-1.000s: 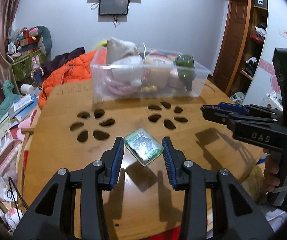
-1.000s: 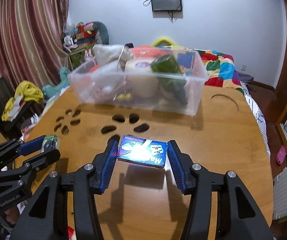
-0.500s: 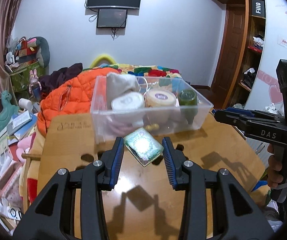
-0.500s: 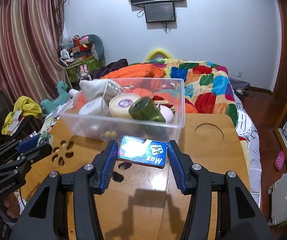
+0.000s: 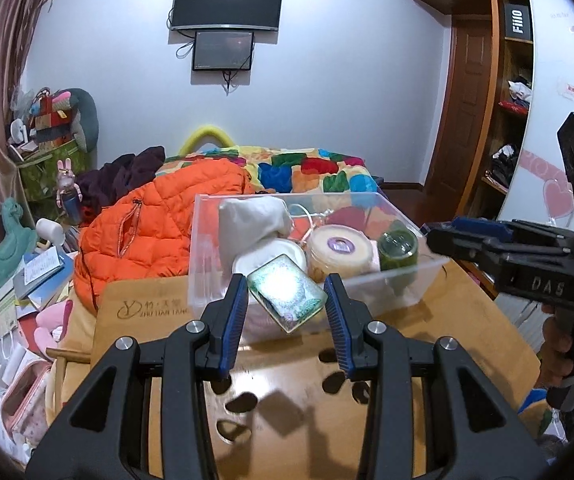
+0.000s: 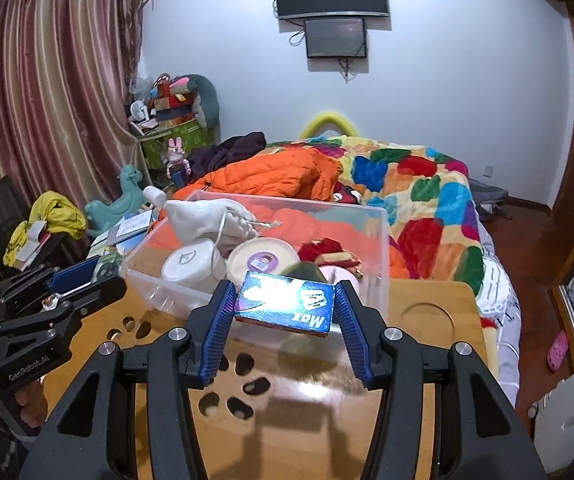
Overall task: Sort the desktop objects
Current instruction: 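Carry the blue box and green packet into the clear box while both tools release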
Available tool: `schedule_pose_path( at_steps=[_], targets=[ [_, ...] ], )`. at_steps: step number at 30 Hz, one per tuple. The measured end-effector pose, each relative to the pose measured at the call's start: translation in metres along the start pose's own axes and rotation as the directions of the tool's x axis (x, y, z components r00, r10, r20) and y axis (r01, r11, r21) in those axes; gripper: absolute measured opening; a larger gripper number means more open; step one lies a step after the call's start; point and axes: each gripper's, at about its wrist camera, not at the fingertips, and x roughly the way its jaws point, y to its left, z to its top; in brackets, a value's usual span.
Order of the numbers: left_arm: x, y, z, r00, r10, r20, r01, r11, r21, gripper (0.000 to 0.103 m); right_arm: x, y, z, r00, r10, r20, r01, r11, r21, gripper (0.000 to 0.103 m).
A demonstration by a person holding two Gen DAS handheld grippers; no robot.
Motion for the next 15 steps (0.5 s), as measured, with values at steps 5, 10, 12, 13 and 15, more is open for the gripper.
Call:
schedule_pose_path(
  at_steps=[5, 10, 12, 13, 15],
  targets=[
    [0.020, 0.010, 0.007, 1.000, 0.003, -0.011, -0.003, 1.000, -0.009, 0.039, 0.022, 0.012, 0.008, 1.000, 0.022, -0.015, -0.022, 0.999, -0.037, 0.047],
    [0.042, 0.020, 0.010, 0.999, -0.009, -0.034, 0.008, 1.000, -0.029, 0.039, 0.044, 0.023, 0.015, 0.999, 0.030, -0.032, -0.032, 0.997, -0.077, 0.047],
    [0.049, 0.022, 0.011, 0.999, -0.013, -0.039, 0.012, 0.999, -0.038, 0.039, 0.053, 0.025, 0.018, 0.999, 0.017, -0.036, -0.020, 0.995, -0.094, 0.047],
    [0.053, 0.023, 0.011, 0.999, -0.015, -0.043, 0.014, 0.999, -0.042, 0.039, 0.058, 0.026, 0.020, 0.999, 0.010, -0.040, -0.014, 0.994, -0.105, 0.047],
    [0.057, 0.024, 0.010, 0.999, -0.016, -0.047, 0.014, 0.999, -0.046, 0.039, 0.064, 0.027, 0.022, 0.999, 0.005, -0.047, -0.011, 0.993, -0.114, 0.047]
  ],
)
